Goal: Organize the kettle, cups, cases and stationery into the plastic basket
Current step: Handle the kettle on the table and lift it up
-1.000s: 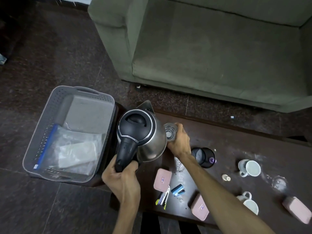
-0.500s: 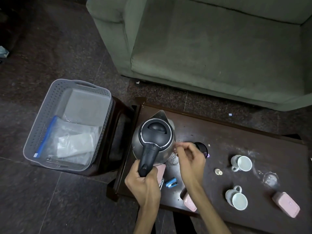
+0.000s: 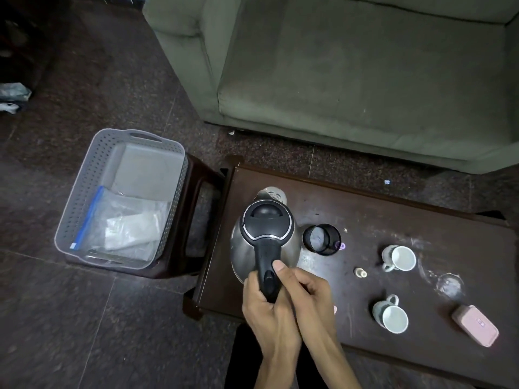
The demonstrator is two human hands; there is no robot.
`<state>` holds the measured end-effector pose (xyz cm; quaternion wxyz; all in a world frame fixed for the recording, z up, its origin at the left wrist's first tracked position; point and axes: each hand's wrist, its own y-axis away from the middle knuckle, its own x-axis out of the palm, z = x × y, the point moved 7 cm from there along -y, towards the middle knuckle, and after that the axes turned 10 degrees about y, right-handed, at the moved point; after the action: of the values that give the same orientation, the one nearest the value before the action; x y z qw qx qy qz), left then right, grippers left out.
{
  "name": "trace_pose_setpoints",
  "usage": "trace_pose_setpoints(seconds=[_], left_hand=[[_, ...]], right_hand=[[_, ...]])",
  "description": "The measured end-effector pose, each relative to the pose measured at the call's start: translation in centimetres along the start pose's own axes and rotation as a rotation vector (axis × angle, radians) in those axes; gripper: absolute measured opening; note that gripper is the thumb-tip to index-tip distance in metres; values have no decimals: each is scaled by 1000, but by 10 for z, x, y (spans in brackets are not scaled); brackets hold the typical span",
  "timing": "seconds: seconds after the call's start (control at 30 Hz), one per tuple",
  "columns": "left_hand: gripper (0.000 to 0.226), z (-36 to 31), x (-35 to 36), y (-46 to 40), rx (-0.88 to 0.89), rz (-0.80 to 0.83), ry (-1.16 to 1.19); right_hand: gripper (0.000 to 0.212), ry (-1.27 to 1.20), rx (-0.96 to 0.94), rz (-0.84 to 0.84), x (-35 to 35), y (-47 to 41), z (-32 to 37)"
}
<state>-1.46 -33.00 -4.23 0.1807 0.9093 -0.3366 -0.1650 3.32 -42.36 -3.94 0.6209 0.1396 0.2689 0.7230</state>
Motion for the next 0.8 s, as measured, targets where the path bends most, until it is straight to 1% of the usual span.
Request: trace_pose_setpoints(seconds=[0.07, 0.13, 0.2, 0.27, 0.37, 0.43, 0.5, 0.67, 0.8], left_hand=[[6, 3, 7, 10, 9, 27, -16], [19, 1, 15, 18, 4, 85, -18], [16, -4, 18, 23, 77, 84, -93], [18, -13, 21, 30, 160, 86, -179], [23, -18, 24, 35, 158, 88, -135], [28, -20, 26, 39, 138, 111, -102], [31, -22, 29, 45, 158, 143, -105], [25, -30, 33, 54, 263, 222, -103], [17, -22, 35, 56, 279, 270, -154]], right_hand=[[43, 51, -4, -5, -7, 2, 2], [44, 61, 11, -22, -14, 2, 2], [43, 48, 26, -36, -20, 2, 3], [39, 12, 26, -38, -24, 3, 5], [29, 9, 3, -11, -30, 2, 11], [30, 4, -12, 9, -34, 1, 14], [30, -26, 5, 22, -38, 1, 13], [39, -135, 67, 2, -47, 3, 9], [59, -163, 23, -29, -58, 3, 12]])
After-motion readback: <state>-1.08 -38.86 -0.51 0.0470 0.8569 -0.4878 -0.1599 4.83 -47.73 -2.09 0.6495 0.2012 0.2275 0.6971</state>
